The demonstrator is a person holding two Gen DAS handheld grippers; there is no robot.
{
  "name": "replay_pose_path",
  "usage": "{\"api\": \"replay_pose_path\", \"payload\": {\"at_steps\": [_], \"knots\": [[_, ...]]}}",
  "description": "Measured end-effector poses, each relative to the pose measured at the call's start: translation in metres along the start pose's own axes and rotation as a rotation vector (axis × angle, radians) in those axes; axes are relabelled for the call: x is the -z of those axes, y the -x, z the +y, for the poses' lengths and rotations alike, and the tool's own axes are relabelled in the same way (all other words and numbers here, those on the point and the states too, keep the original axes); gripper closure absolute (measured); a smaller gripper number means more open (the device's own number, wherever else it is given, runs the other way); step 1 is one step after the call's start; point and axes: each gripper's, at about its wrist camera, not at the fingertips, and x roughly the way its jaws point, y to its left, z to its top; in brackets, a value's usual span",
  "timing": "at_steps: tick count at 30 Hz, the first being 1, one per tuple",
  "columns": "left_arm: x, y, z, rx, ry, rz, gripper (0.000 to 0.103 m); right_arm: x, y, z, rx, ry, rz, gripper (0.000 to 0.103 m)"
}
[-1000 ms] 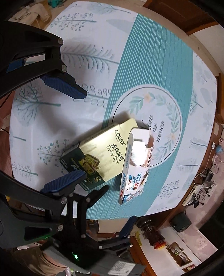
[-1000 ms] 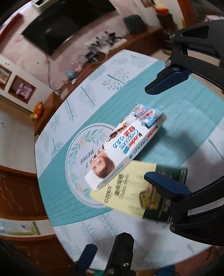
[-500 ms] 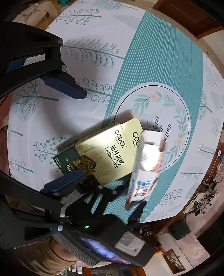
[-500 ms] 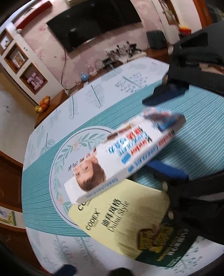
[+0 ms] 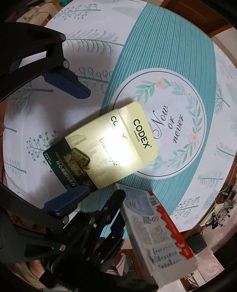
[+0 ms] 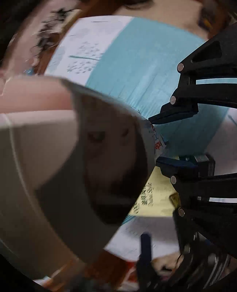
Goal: Collect trash
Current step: 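Reach both open tools down toward the CODEX and Kinder boxes, then grasp the CODEX box with the left tool while the right grasps the Kinder box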
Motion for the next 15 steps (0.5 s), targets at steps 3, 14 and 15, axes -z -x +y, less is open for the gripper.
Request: {"api": "replay_pose_path", "payload": {"at_steps": [3,14,15], "knots": [[-0.008,-0.009,-0.001,-0.013,0.031,0.022,0.007,-0.005,0.002,-0.017,-0.046,-0.085,0.014,0.094],[-0.03,-0.034,-0.01,-0.082,0.154,0.104,0.002,0.001,0.009,-0.043,-0.05,-0.158,-0.013,0.102],[-0.03,-0.034,-0.01,-0.095,0.169,0.108,0.002,0.008,0.012,-0.041,-0.055,-0.166,-0.014,0.102]]}}
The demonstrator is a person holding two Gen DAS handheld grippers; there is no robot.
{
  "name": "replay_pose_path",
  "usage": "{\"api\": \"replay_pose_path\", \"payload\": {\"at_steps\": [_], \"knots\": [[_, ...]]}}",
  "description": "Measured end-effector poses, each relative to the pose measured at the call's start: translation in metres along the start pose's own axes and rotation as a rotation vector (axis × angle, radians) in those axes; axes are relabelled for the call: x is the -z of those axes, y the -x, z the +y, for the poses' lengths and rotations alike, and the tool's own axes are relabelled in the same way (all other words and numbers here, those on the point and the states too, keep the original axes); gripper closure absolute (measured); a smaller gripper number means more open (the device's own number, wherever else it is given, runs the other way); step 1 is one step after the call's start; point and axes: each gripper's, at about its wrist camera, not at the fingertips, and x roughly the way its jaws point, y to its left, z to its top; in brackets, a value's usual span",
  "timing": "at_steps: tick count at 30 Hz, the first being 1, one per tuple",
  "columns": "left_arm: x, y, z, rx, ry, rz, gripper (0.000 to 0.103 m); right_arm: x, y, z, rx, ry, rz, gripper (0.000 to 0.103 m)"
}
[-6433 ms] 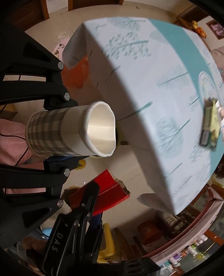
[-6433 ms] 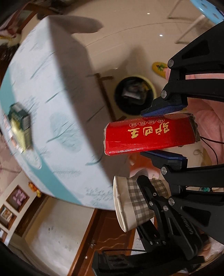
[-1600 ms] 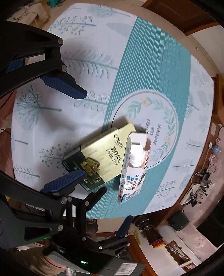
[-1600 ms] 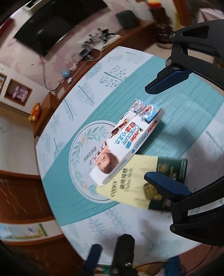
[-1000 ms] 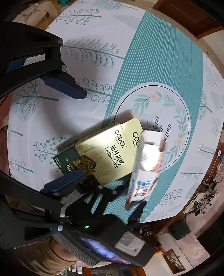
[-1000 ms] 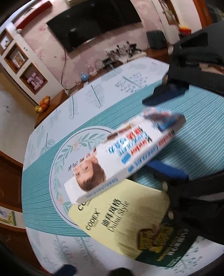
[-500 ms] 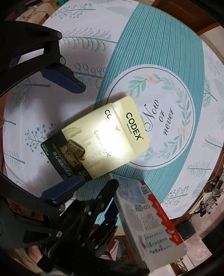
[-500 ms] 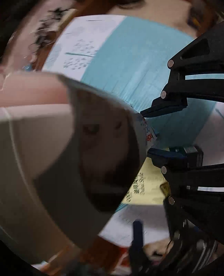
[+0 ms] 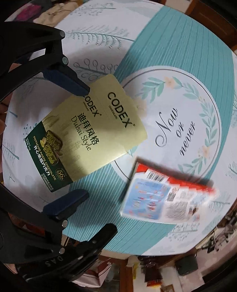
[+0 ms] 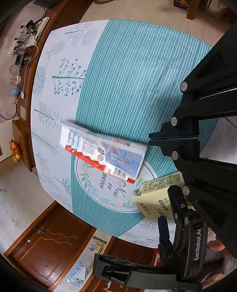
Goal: Collect trash
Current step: 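Grasp the CODEX box with the left tool while the right grasps the Kinder box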
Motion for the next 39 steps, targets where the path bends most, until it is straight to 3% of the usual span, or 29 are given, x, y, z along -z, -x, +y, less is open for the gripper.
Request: {"api": "replay_pose_path", "payload": {"at_steps": [6,18,20,22,25,39], "knots": [[0.005,-0.006,0.005,-0.046,0.106,0.022,0.001,0.007,-0.003,-0.002,-0.022,-0.01,0.002,0.102],[0.01,-0.038,0.004,-0.078,0.153,0.09,0.001,0.009,-0.012,-0.006,-0.039,-0.046,0.018,0.101],[0.012,-0.04,0.004,-0.078,0.154,0.091,0.002,0.006,-0.014,-0.008,-0.041,-0.067,0.022,0.095],[0.011,-0.04,0.007,-0.067,0.161,0.089,0.002,0.002,-0.016,-0.009,-0.052,-0.095,0.015,0.079],[0.008,-0.036,0.016,-0.073,0.171,0.078,0.003,-0.004,-0.016,-0.01,-0.061,-0.125,-0.004,0.065],[-0.003,0.002,0.055,-0.067,0.12,-0.026,0.004,-0.044,-0.053,-0.021,-0.108,-0.228,0.006,0.065]]}}
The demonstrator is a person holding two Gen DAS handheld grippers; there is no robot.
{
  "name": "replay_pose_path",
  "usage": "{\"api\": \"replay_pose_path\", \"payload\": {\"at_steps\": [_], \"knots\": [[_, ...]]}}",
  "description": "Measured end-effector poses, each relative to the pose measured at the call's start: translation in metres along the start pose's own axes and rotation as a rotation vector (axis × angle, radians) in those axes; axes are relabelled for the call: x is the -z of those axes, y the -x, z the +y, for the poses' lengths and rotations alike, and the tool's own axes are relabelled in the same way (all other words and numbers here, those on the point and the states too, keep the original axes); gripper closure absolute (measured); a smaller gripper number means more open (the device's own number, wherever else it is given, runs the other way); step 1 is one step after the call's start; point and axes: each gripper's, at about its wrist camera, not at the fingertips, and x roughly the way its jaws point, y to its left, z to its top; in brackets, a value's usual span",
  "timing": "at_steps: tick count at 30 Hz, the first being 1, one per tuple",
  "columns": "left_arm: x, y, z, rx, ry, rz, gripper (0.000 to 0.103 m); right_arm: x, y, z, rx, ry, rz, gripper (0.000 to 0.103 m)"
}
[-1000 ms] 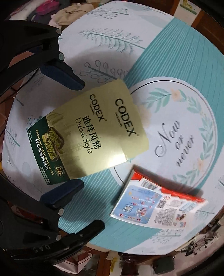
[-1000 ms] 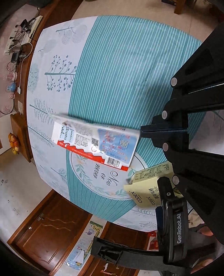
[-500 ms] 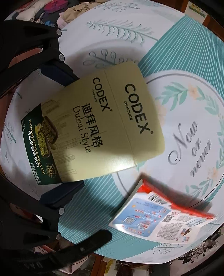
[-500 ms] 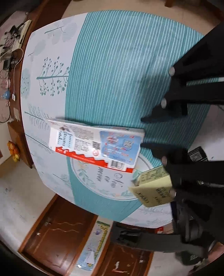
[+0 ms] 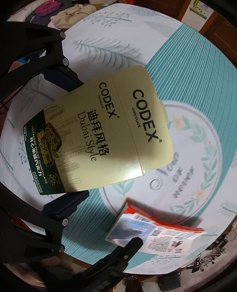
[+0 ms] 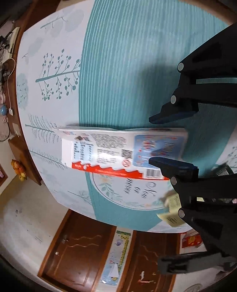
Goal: Collect trash
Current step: 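Grasp the CODEX box with the left tool while the right grasps the Kinder box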
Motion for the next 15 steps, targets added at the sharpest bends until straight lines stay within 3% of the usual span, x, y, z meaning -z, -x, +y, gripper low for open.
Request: {"api": "replay_pose_path", "payload": {"at_steps": [9,11,15], "knots": [[-0.001,0.031,0.022,0.007,0.004,-0.066,0.004,-0.029,-0.015,0.015,-0.008,0.024,-0.051,0.064],[0.001,0.039,0.024,0.007,-0.005,-0.084,0.004,-0.029,-0.023,0.021,-0.021,0.035,-0.014,0.084],[0.017,0.056,0.036,0.006,-0.025,-0.112,0.004,-0.019,-0.025,0.032,-0.043,0.035,-0.025,0.089]]}}
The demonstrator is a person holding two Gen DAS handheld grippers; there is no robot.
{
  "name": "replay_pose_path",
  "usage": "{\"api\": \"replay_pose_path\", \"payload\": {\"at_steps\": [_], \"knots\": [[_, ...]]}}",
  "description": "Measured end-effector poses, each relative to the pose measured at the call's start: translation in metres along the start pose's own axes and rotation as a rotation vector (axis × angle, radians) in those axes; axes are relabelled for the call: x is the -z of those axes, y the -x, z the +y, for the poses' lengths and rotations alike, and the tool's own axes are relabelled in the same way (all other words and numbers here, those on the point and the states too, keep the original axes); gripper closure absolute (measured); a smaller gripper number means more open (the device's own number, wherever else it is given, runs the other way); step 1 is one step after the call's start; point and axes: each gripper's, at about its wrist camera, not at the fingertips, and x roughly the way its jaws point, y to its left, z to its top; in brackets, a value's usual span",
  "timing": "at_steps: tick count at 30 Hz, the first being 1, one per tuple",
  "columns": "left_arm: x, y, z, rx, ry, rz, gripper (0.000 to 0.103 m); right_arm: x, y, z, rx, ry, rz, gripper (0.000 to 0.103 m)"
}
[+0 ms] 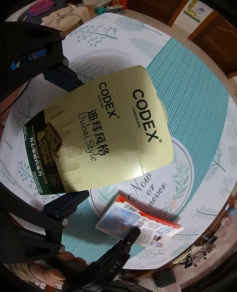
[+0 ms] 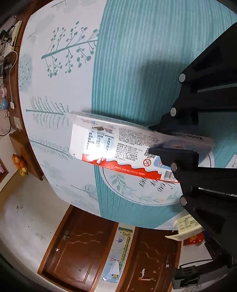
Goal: Collect trash
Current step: 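Grasp the CODEX box with the left tool while the right grasps the Kinder box, then carry the CODEX box with the left tool while the right carries the Kinder box to the bin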
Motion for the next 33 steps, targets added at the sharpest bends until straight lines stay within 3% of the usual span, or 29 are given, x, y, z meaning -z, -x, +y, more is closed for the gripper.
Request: {"api": "replay_pose_path", "payload": {"at_steps": [8,18,24,33], "knots": [[0.015,0.021,0.025,-0.004,-0.076,-0.042,0.004,0.037,0.016,0.022,-0.031,-0.027,-0.008,0.092],[0.026,0.003,0.046,0.04,-0.206,-0.054,0.004,0.127,0.052,0.052,-0.011,-0.094,-0.065,0.092],[0.045,0.017,0.068,0.087,-0.359,-0.087,0.004,0.202,0.074,0.076,0.015,-0.186,-0.137,0.092],[0.096,0.037,0.128,0.17,-0.65,-0.13,0.004,0.351,0.082,0.141,0.072,-0.383,-0.313,0.092]]}}
